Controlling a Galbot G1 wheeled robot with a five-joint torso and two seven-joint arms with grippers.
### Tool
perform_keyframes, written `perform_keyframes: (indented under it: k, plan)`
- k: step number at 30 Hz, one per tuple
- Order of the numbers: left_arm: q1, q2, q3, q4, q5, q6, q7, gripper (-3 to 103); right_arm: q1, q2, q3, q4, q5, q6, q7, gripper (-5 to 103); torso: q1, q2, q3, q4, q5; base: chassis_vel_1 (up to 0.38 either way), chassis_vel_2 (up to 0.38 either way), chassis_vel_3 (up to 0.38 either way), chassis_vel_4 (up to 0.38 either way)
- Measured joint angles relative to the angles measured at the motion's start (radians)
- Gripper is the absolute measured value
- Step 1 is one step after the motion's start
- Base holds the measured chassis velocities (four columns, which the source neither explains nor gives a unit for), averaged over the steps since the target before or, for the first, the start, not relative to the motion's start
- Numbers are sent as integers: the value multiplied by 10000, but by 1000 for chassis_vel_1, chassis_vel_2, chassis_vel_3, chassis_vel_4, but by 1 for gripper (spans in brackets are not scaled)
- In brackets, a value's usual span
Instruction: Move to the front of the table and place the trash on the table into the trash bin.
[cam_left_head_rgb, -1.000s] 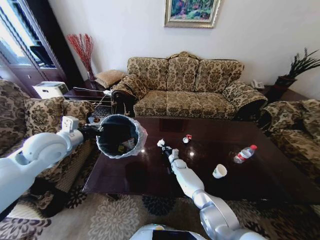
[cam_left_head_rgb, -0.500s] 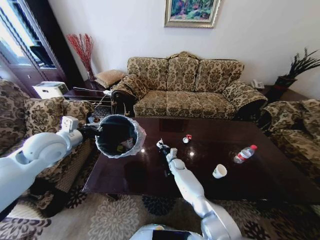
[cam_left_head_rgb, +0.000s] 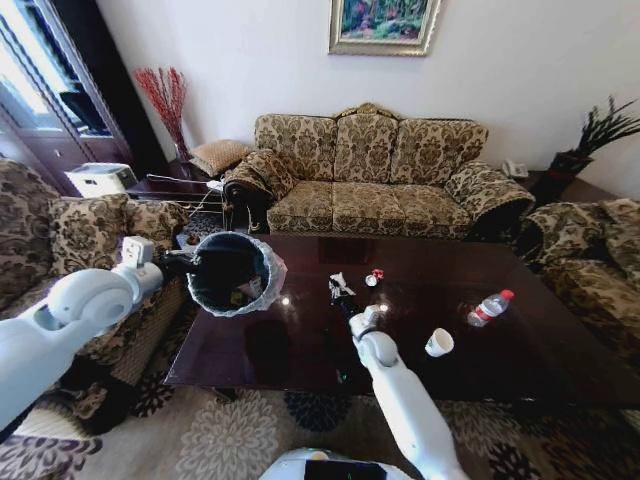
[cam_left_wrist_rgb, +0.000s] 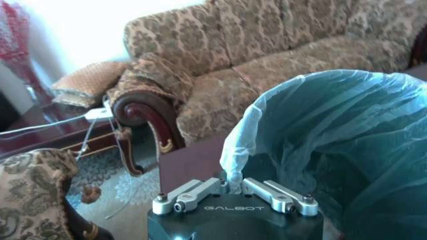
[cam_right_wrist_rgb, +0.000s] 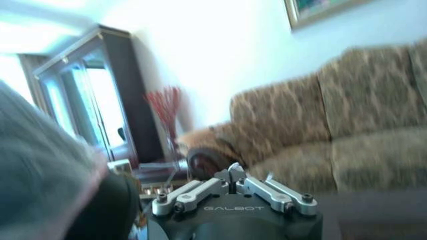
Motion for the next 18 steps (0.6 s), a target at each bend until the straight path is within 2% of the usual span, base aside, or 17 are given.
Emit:
perform_keyframes:
  k: [4,5,9,15,18]
  plan:
    - [103,345,160,75,43,165,159,0,-303,-844,92,1820,241,166,-142,0,3,-1,2,-1,0,0,0,0,0]
    - [103,345,160,75,43,165,159,0,-303,-844,92,1820,241,166,-142,0,3,-1,2,-1,0,0,0,0,0]
    - [149,831,270,129,-478,316,258,0,-397,-1533,149,3256,1136,149,-369,0,2,0,1,-1,-2,0,0,0,0]
    - [160,1289,345,160,-908,312,556,0,-177,-1959,30,4178,1917,82,-821,0,3,0,2,-2,-1,0,0,0,0]
    - [214,1565,392,-22,-1478,351,548,0,164,-2080,-270,4528,2240,81,-1280,0,3,-1,2,0,-1,0,0,0,0]
